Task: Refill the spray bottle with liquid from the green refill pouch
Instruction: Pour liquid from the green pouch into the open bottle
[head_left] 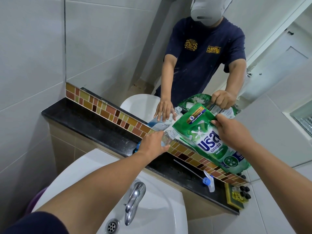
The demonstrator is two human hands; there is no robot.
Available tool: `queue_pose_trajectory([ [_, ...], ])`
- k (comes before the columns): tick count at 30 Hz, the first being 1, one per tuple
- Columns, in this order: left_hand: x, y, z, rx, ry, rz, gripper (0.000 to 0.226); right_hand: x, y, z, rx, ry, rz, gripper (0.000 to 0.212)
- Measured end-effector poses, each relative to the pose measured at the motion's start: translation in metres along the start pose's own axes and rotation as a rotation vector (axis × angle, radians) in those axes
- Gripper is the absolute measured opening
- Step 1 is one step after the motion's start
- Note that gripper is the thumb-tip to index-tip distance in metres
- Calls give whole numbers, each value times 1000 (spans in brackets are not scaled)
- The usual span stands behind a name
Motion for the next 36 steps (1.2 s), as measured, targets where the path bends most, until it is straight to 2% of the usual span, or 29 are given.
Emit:
queue_pose_trajectory([
  [36, 0, 1, 2, 3, -2, -2, 60, 20, -1, -6, 34, 30, -49, 29],
])
Point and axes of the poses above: each hand's wrist, its own y-axis away from the middle knuckle, its own x-axis out of the back of the hand, z = x × y, the point moved 4 cm from there along -y, towards the middle knuckle
